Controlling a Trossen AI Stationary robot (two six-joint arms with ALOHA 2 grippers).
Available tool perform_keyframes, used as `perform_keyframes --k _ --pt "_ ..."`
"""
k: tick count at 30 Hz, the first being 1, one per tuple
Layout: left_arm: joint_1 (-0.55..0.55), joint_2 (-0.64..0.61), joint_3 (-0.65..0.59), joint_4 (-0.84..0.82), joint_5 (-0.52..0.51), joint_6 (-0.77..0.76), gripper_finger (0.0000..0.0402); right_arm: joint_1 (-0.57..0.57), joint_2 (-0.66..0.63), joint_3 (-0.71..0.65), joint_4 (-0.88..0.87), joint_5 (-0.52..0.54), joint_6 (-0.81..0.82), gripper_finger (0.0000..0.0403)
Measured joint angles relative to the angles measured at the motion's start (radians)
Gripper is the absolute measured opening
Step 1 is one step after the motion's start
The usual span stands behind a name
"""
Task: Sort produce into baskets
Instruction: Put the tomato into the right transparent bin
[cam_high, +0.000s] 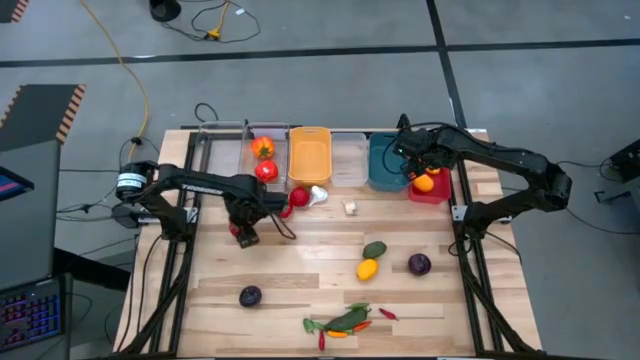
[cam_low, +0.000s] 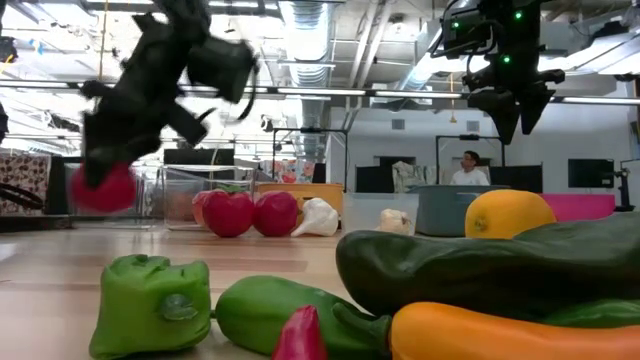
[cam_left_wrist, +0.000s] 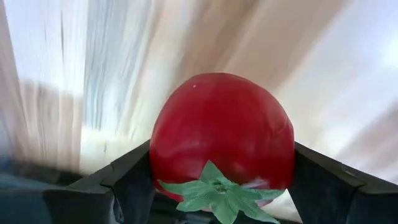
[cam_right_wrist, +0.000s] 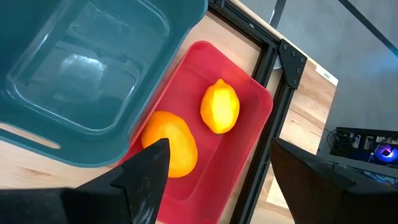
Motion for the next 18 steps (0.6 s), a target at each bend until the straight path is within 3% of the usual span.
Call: perform_keyframes --k 7,13,18 --pt "-0.016 0.000 0.267 -0.001 -0.029 0.107 0.0287 0.000 0.000 0.000 0.000 0.000 0.000 0.0304" --pt "0.023 -0.001 0.473 0.009 -0.206 0.269 0.0287 0.000 0.000 0.000 0.000 -0.001 0.000 0.0304" --pt "0.106 -0.002 0.532 0.040 -0.282 0.383 0.0293 0.013 0.000 0.000 0.000 -0.033 0.001 0.0304"
